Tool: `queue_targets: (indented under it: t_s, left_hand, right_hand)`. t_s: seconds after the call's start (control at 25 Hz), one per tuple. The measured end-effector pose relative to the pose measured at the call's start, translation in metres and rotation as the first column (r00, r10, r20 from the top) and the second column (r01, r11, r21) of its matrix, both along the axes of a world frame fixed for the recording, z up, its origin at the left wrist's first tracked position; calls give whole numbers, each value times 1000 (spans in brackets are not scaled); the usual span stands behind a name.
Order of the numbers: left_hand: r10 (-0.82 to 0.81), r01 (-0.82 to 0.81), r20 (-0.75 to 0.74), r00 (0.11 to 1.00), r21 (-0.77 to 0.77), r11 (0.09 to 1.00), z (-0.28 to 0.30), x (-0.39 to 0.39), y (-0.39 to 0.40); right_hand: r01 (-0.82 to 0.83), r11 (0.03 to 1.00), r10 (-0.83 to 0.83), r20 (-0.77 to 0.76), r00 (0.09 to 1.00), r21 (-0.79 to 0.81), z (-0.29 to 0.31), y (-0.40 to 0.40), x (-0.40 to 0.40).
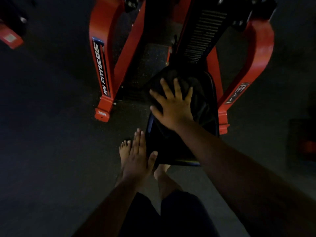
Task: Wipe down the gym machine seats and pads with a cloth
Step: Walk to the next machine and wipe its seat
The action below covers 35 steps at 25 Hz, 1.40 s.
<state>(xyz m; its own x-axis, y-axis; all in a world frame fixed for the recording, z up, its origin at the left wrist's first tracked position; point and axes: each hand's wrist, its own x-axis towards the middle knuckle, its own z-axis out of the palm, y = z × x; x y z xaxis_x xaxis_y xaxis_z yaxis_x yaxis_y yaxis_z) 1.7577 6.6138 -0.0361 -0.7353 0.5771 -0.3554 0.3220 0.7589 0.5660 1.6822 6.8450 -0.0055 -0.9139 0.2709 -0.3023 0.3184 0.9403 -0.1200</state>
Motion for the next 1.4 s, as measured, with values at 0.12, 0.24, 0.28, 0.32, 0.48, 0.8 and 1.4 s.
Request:
queue_targets:
  t_s: [0.12, 0.24, 0.28, 0.32, 0.48, 0.8, 1.4]
  left_hand:
    - [87, -85, 70, 994, -25, 996, 7, -8, -22]
    - [-52, 52, 31, 998, 10, 999, 22, -25, -9]
    - [-133, 133, 3, 991, 28, 991, 24, -34, 4]
    - [-205, 205, -27, 978, 32, 978, 25, -45, 20]
    - [-426, 422, -130, 895, -59, 904, 15, -94, 56]
    - [-611, 603, -222, 760, -111, 790, 22, -127, 67]
    - [-810, 737, -120, 574, -354, 575, 192, -165, 71]
  right_hand:
    - [-85, 995, 88, 49, 995, -59, 19, -41, 104]
    - [5, 1000, -4, 70, 998, -12, 26, -12, 174]
    - [117, 993, -116, 88, 989, -8, 26, 4, 175]
    - [278, 960, -274, 115, 955, -23, 25, 15, 165]
    - [675, 738, -670, 120, 733, -5, 18, -14, 101]
    - [756, 644, -760, 16, 650, -113, 21, -79, 179]
    - [830, 448, -894, -164, 417, -332, 160, -69, 142]
